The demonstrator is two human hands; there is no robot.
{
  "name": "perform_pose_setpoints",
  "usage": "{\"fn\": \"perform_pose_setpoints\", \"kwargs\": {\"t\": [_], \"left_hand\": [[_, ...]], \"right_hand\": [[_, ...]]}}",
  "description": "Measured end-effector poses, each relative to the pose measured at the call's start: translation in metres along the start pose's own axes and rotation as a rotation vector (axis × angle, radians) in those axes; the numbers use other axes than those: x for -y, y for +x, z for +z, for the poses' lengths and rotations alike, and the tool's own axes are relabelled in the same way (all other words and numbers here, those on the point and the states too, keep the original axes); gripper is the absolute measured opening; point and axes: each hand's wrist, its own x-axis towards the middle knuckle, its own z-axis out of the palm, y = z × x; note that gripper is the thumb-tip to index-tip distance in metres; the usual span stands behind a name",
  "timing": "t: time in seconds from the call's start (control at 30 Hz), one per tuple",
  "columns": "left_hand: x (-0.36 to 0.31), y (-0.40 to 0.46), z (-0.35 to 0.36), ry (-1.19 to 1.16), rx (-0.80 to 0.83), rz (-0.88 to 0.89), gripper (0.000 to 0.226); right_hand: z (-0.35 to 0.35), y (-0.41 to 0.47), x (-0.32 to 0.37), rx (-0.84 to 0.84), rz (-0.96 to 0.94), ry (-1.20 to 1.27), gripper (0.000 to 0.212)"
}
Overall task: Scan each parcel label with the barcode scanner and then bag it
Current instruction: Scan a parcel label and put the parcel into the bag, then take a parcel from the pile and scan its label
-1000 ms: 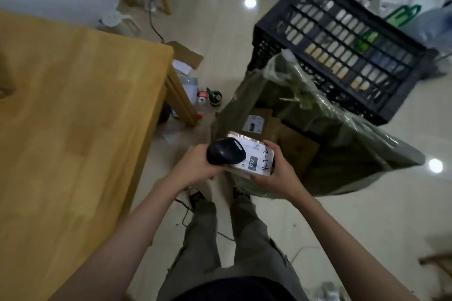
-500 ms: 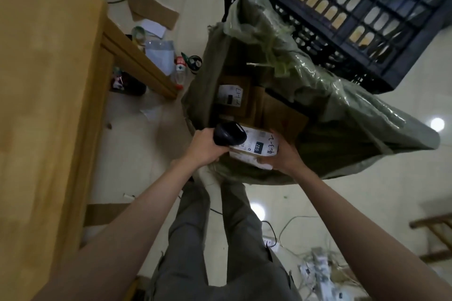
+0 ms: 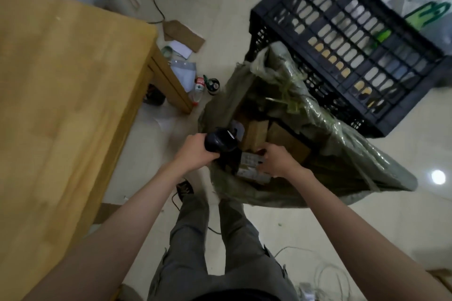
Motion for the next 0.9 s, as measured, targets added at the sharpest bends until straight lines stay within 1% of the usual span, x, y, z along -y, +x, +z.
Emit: {"fn": "perform_pose_setpoints", "kwargs": {"t": [0.1, 0.27, 0.4, 0.47, 0.57, 0.7, 0.8, 0.9], "left_hand": [[0.005, -0.022, -0.040, -0.029, -0.080, -0.016, 0.011], [0.031, -0.064, -0.104, -0.068, -0.252, -0.048, 0.016], [0.066, -0.102, -0.150, -0.144, -0.339, -0.108, 0.008], [0.085, -0.124, -0.170, -0.189, -0.383, -0.127, 0.004], [0.118, -0.151, -0.198, -0.262, -0.469, -0.174, 0.007], [0.161, -0.185, -0.233, -0.358, -0.551, -0.226, 0.009], [0.187, -0.210, -0.257, -0.389, -0.607, -0.249, 0.006], [0.209, -0.231, -0.278, -0.411, -0.661, -0.278, 0.007]], "right_hand": [[-0.022, -0.009, 0.044, -0.007, -0.098, -0.055, 0.061], [-0.041, -0.018, 0.136, -0.017, -0.213, -0.141, 0.060], [-0.042, -0.028, 0.214, -0.004, -0.338, -0.220, 0.051], [-0.037, -0.030, 0.253, -0.007, -0.398, -0.285, 0.052], [-0.027, -0.035, 0.314, -0.016, -0.494, -0.362, 0.051], [-0.004, -0.042, 0.387, 0.006, -0.543, -0.394, 0.051], [0.015, -0.046, 0.437, 0.035, -0.586, -0.447, 0.051], [0.031, -0.050, 0.483, 0.054, -0.653, -0.491, 0.051]]}}
